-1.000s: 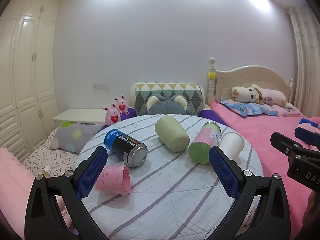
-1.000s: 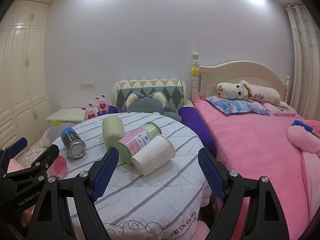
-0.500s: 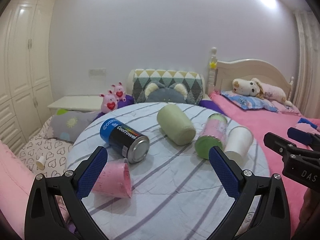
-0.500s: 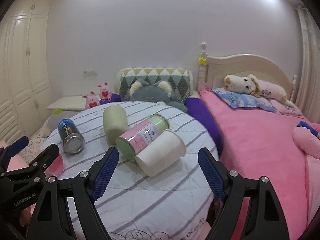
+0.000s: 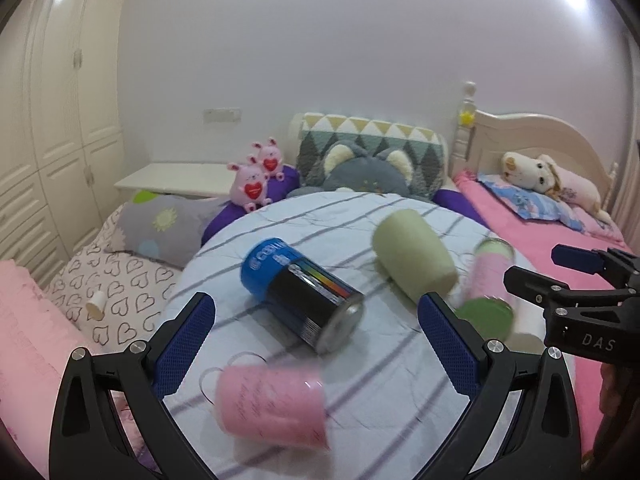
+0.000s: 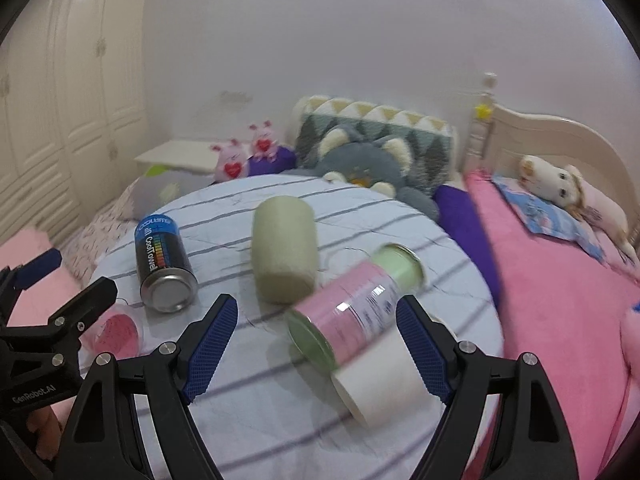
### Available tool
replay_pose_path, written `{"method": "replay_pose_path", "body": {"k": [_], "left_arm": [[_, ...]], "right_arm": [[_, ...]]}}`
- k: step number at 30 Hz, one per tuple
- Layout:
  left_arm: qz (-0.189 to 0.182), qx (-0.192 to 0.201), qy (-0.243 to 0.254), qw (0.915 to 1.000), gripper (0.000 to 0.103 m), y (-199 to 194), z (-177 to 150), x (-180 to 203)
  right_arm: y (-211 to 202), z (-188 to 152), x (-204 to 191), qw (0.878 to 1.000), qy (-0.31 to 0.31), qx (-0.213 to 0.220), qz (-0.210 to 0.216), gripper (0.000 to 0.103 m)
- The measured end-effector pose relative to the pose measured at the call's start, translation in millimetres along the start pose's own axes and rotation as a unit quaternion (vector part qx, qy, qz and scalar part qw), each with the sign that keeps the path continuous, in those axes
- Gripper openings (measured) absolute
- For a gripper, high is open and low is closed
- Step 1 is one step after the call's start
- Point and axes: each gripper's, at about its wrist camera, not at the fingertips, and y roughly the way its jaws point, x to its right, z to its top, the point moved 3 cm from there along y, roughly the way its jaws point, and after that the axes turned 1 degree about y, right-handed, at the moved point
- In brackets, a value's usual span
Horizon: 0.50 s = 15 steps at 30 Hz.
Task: Flip cup upright
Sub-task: 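Move the right gripper to the pale green cup and close on it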
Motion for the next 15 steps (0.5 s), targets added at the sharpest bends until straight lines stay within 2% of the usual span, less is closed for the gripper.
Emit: {"method": "replay_pose_path", "body": {"k": [4,7,15], "left_arm": [[0.026,-0.014,0.007,0.9995,0.102,16.9,10.1,-7.2],[0.029,-0.027,0.011,0.9992,0.102,29.4,16.7,-9.7],[0.041,-0.067,0.014,0.9968,0.102,59.8,24.2,-18.1]], "right_arm": [[29.8,15.6,-5.9,0.998,-0.04,-0.04,0.01,0.083],[51.2,24.5,-7.2,0.996,-0.049,-0.069,0.032,0.083],[106.5,39.7,-15.4,0.986,-0.07,-0.143,0.051,0.083]]}}
